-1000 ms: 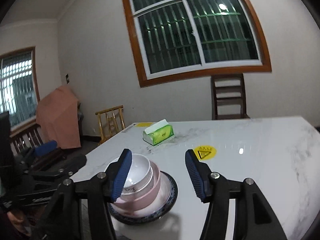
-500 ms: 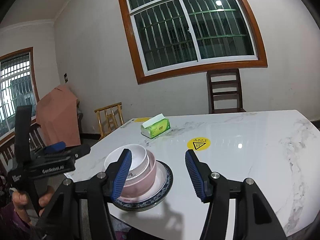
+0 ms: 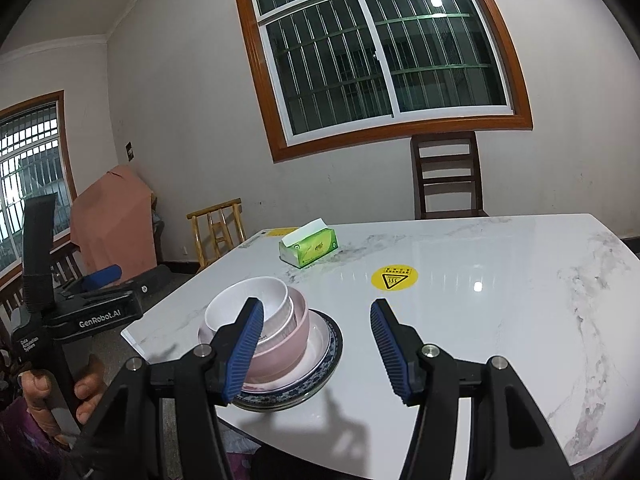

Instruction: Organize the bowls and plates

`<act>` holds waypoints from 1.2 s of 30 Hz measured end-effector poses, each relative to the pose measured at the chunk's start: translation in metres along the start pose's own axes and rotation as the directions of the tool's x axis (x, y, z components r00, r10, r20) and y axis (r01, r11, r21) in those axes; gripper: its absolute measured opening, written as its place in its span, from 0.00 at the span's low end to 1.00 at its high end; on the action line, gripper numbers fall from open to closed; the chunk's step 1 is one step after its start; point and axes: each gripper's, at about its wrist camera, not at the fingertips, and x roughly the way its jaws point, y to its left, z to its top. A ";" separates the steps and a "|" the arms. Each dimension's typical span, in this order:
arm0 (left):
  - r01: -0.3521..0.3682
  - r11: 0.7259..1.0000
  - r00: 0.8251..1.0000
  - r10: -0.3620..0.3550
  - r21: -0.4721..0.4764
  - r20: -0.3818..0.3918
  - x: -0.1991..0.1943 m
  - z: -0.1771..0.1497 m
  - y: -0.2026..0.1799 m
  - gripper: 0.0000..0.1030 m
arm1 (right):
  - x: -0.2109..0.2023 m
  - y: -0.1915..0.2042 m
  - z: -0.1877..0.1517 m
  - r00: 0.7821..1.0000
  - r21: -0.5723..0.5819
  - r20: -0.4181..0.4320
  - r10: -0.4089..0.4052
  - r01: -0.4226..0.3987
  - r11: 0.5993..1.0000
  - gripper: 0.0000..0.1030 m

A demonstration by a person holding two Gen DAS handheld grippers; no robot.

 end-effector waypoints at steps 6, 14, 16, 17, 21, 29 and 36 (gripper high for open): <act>0.052 0.999 0.998 -0.052 0.002 0.025 -0.008 0.003 -0.002 1.00 | -0.001 -0.005 -0.004 1.000 0.013 -0.013 0.002 -0.002 1.000 0.56; 0.113 0.993 0.992 -0.114 0.021 0.058 -0.022 0.011 -0.010 1.00 | -0.006 -0.010 -0.007 1.000 0.031 -0.021 0.002 -0.001 1.000 0.56; 0.122 0.992 0.991 -0.123 0.023 0.059 -0.024 0.012 -0.013 1.00 | -0.005 -0.010 -0.006 1.000 0.032 -0.024 0.005 -0.004 0.999 0.56; 0.117 0.993 0.991 -0.119 0.027 0.061 -0.024 0.012 -0.014 1.00 | -0.005 -0.010 -0.007 1.000 0.032 -0.027 0.006 -0.005 0.999 0.56; 0.092 0.995 0.994 -0.095 0.041 0.056 -0.025 0.012 -0.020 1.00 | -0.006 -0.010 -0.007 1.000 0.034 -0.029 0.005 -0.004 0.999 0.56; 0.053 0.998 0.998 -0.054 0.030 0.027 -0.018 0.009 -0.020 1.00 | -0.006 -0.016 -0.013 0.999 0.057 -0.043 -0.001 0.004 0.998 0.56; 0.023 0.999 0.999 -0.024 0.037 0.022 -0.016 0.006 -0.021 1.00 | -0.007 -0.017 -0.015 0.999 0.065 -0.052 -0.004 0.007 0.998 0.56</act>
